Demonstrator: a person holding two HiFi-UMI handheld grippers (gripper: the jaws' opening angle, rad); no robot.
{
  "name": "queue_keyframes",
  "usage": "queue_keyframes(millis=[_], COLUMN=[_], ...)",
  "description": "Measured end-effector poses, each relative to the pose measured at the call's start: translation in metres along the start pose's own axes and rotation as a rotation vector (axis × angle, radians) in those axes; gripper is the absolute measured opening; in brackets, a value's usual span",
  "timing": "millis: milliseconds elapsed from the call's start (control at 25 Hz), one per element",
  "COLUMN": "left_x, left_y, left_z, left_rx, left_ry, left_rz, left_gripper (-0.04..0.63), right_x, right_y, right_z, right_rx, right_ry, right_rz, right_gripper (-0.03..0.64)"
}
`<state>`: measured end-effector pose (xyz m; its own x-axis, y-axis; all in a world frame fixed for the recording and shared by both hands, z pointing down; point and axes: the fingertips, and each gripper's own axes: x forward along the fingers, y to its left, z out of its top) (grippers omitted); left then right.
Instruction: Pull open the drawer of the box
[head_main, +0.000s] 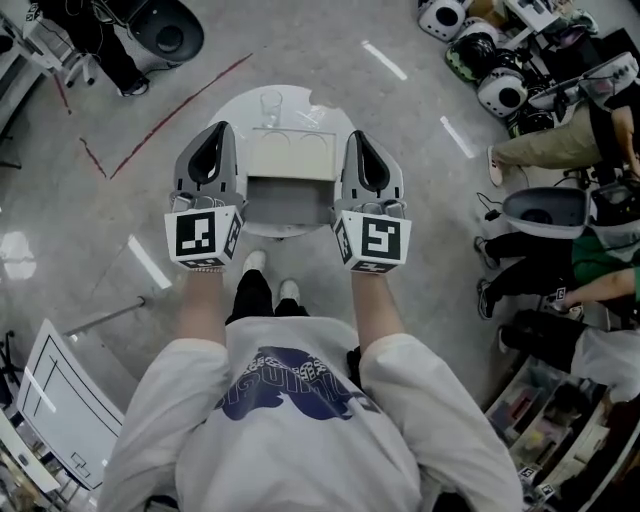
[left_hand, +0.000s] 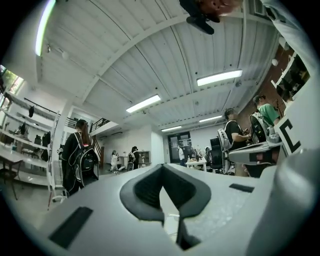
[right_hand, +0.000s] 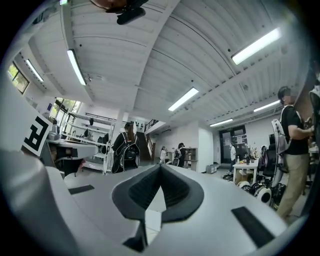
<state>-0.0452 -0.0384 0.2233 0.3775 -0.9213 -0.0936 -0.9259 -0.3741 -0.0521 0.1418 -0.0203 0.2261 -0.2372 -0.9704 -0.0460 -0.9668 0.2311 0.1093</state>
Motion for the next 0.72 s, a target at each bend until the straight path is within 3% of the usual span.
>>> queue_keyframes(millis=[520, 720], left_x=[0.0074, 0.0084], left_y=[0.0027, 0.0075], left_z=[0.0032, -0.0037], left_rx=[-0.006, -0.047], left_ry=[-0.009, 0.001], left_rz=[0.013, 0.029], left_gripper=[0.008, 0.008], right_x=[0.0058, 0.0055], right_y=[-0.0006, -0.0028], right_z=[0.0025, -0.0040], right_rx=[-0.025, -0.013], right_ry=[-0.018, 0.014], right_rz=[0.017, 0.007], right_gripper=[-0.003, -0.003])
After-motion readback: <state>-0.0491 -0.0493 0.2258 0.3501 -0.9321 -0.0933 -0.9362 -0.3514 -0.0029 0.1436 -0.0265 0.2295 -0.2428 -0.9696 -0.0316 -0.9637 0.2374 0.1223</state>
